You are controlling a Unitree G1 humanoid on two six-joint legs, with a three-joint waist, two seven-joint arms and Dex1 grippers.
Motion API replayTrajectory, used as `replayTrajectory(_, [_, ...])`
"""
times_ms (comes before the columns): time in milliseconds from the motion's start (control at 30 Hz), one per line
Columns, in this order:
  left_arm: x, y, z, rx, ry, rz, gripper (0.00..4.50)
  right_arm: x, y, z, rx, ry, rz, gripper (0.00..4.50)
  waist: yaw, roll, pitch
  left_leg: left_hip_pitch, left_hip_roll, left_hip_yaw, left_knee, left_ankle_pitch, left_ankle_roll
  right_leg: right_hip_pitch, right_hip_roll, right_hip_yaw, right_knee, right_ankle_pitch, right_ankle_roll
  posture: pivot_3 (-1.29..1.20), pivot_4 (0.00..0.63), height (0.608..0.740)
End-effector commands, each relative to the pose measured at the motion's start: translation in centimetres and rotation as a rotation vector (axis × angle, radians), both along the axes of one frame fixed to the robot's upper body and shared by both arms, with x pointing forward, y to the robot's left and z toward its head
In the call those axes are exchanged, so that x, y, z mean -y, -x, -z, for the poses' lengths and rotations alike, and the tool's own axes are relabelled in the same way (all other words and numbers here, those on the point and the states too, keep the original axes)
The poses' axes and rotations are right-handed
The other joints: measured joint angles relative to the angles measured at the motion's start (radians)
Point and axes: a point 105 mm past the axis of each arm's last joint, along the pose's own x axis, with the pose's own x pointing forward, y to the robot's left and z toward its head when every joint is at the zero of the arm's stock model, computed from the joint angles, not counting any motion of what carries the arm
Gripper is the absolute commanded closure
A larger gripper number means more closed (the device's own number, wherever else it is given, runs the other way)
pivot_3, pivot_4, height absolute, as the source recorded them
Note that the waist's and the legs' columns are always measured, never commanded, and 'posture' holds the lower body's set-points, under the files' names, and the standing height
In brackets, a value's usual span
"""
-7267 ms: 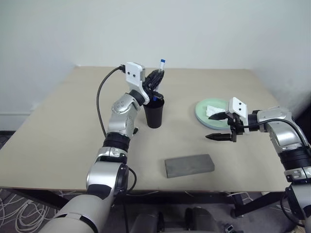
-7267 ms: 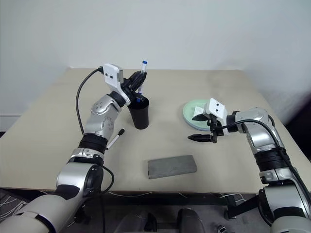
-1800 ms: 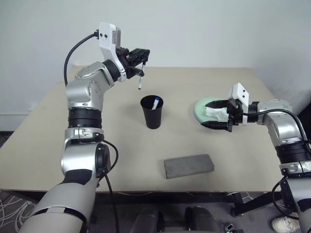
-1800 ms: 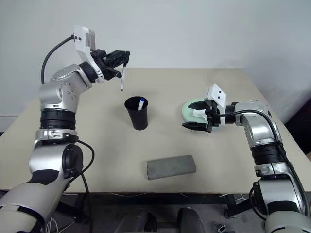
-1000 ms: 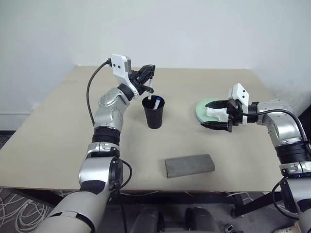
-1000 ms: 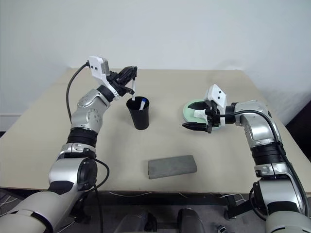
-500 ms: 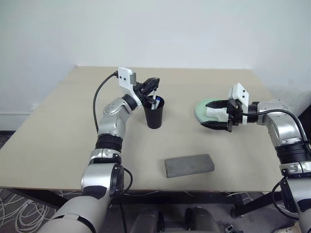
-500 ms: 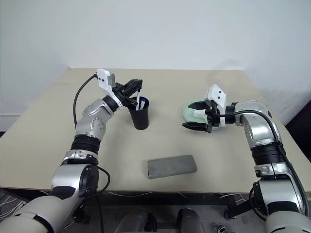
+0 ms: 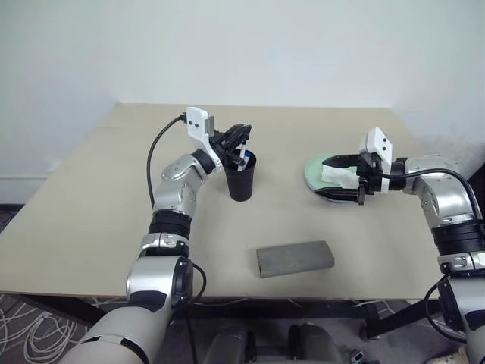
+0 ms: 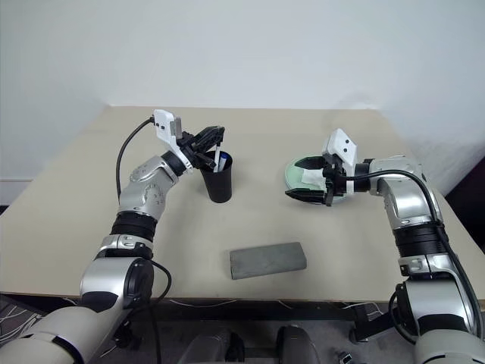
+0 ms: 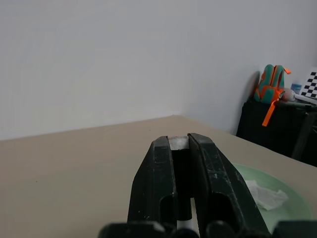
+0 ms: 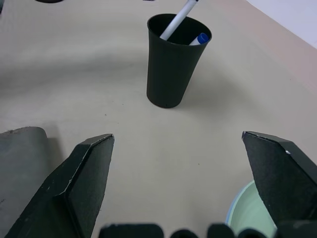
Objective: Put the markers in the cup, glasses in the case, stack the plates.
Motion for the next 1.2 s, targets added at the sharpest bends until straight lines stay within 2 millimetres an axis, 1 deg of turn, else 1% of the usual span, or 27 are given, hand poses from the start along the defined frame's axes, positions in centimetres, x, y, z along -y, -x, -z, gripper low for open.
replayTrajectory(33, [-0.2,0.1,-1.5,0.049,0.001,0.002,3.49,0.2,-0.1,-2.3,0.07,-0.035,-0.004,0.0,0.0,0.0,0.0,0.0,0.0,0.0,0.0,0.0,0.0,0.0,0.0,0.0,0.0,0.0,0.0,0.0,0.0,0.738])
replayTrajectory(367, [-0.5,0.1,-1.6,0.054,-0.005,-0.002,0.02,0.0,-0.2,-2.3,0.071,-0.036,-0.003,0.0,0.0,0.0,0.0,0.0,0.0,0.0,0.0,0.0,0.0,0.0,0.0,0.0,0.0,0.0,0.0,0.0,0.0,0.738])
replayTrajectory(533, [-0.7,0.2,-2.1,0.061,-0.008,0.01,0.02,0.0,-0.2,-2.3,0.07,-0.035,-0.004,0.0,0.0,0.0,0.0,0.0,0.0,0.0,0.0,0.0,0.0,0.0,0.0,0.0,0.0,0.0,0.0,0.0,0.0,0.738])
replayTrajectory(600, [-0.8,0.7,-2.6,0.072,-0.027,0.045,0.02,-0.1,-0.2,-2.3,0.07,-0.035,-0.004,0.0,0.0,0.0,0.0,0.0,0.0,0.0,0.0,0.0,0.0,0.0,0.0,0.0,0.0,0.0,0.0,0.0,0.0,0.738])
replayTrajectory(667, [-1.3,1.6,-2.9,0.082,-0.097,0.087,0.02,0.0,-0.2,-2.3,0.072,-0.035,-0.002,0.0,-0.001,0.0,0.0,0.0,0.0,0.0,0.0,0.0,0.0,-0.001,0.0,0.0,0.0,0.0,0.0,0.0,0.0,0.738])
replayTrajectory(733, [-2.7,2.8,-2.5,0.1,-0.245,0.115,0.02,0.0,-0.1,-2.4,0.074,-0.037,0.001,0.0,-0.008,0.0,0.0,0.0,0.0,0.0,0.0,0.0,0.0,-0.001,0.0,0.0,0.0,0.0,0.0,0.0,0.0,0.738])
replayTrajectory(800, [-6.3,5.0,-1.4,0.062,-0.411,0.137,0.02,0.4,0.0,-2.5,0.075,-0.04,0.01,0.0,-0.024,0.001,0.0,0.0,0.001,0.001,-0.002,0.0,-0.001,-0.002,0.001,0.002,0.0,0.0,0.0,0.0,0.0,0.738])
replayTrajectory(833, [-7.5,5.8,-1.1,0.037,-0.447,0.138,0.02,0.4,0.0,-2.5,0.075,-0.042,0.014,0.0,-0.033,0.001,0.0,0.001,0.001,0.002,-0.003,-0.001,-0.001,-0.003,0.001,0.003,0.001,0.0,0.0,0.0,0.0,0.738])
replayTrajectory(933, [-9.7,7.6,-0.5,-0.011,-0.507,0.122,0.02,0.4,0.1,-2.5,0.077,-0.049,0.022,0.0,-0.034,0.001,0.0,0.001,0.002,0.002,-0.004,0.0,-0.002,-0.004,0.002,0.002,0.001,0.0,-0.001,0.0,0.0,0.738])
replayTrajectory(1033, [-11.0,9.2,-0.2,-0.048,-0.521,0.113,0.02,0.1,0.1,-2.5,0.082,-0.058,0.024,0.0,-0.028,0.001,0.0,0.001,0.003,0.001,-0.004,0.0,-0.003,-0.002,0.0,0.002,0.0,-0.004,0.001,0.0,0.0,0.738])
replayTrajectory(1100, [-12.1,10.0,-0.1,-0.088,-0.467,0.077,0.02,-0.8,0.0,-2.3,0.082,-0.071,0.017,0.0,-0.028,0.001,0.0,0.001,0.002,0.001,-0.004,0.0,-0.003,-0.003,-0.002,0.0,0.0,-0.004,0.002,0.0,0.0,0.738])
replayTrajectory(1167, [-13.5,10.3,0.7,-0.132,-0.452,0.006,0.02,-2.0,0.1,-2.1,0.075,-0.086,-0.009,0.0,-0.03,0.001,0.0,0.001,0.003,0.001,-0.004,0.0,-0.002,-0.002,-0.003,0.0,0.0,-0.004,0.002,0.0,0.0,0.738])
replayTrajectory(1200, [-13.8,10.5,1.0,-0.145,-0.446,-0.013,0.02,-2.5,0.2,-2.0,0.07,-0.093,-0.025,0.0,-0.03,0.001,0.0,0.001,0.002,0.002,-0.005,0.0,-0.002,-0.003,-0.003,-0.001,0.0,-0.004,0.002,0.0,0.0,0.738])
